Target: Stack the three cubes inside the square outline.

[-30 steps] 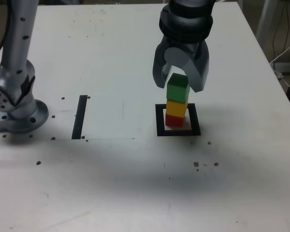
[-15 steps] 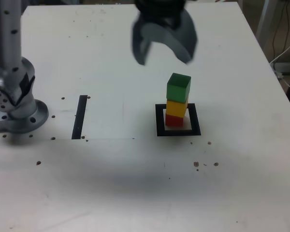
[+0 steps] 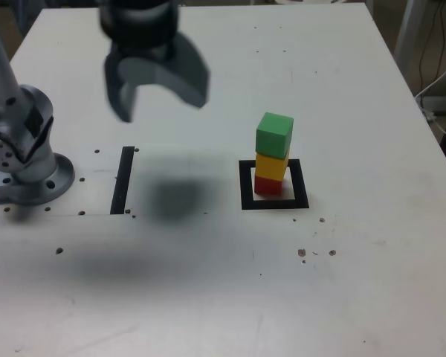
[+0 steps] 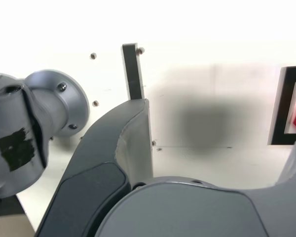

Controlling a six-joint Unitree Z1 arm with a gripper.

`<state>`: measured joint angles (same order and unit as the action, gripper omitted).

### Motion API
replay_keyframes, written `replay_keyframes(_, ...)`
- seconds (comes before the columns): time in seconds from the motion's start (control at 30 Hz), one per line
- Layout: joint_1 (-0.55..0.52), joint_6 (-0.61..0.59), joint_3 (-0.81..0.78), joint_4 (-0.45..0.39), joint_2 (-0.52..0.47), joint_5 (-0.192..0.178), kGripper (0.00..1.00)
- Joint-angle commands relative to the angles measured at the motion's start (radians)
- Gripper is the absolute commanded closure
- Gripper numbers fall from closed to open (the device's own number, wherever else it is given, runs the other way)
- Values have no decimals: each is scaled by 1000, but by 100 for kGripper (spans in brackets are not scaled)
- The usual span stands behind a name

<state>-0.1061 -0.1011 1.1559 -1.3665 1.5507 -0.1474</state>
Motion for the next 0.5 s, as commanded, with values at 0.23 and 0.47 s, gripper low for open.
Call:
replay_keyframes(0.23, 0, -23, -210, 81, -61, 78, 0)
replay_keyframes(0.47, 0, -21, -276, 168, -56, 117, 0)
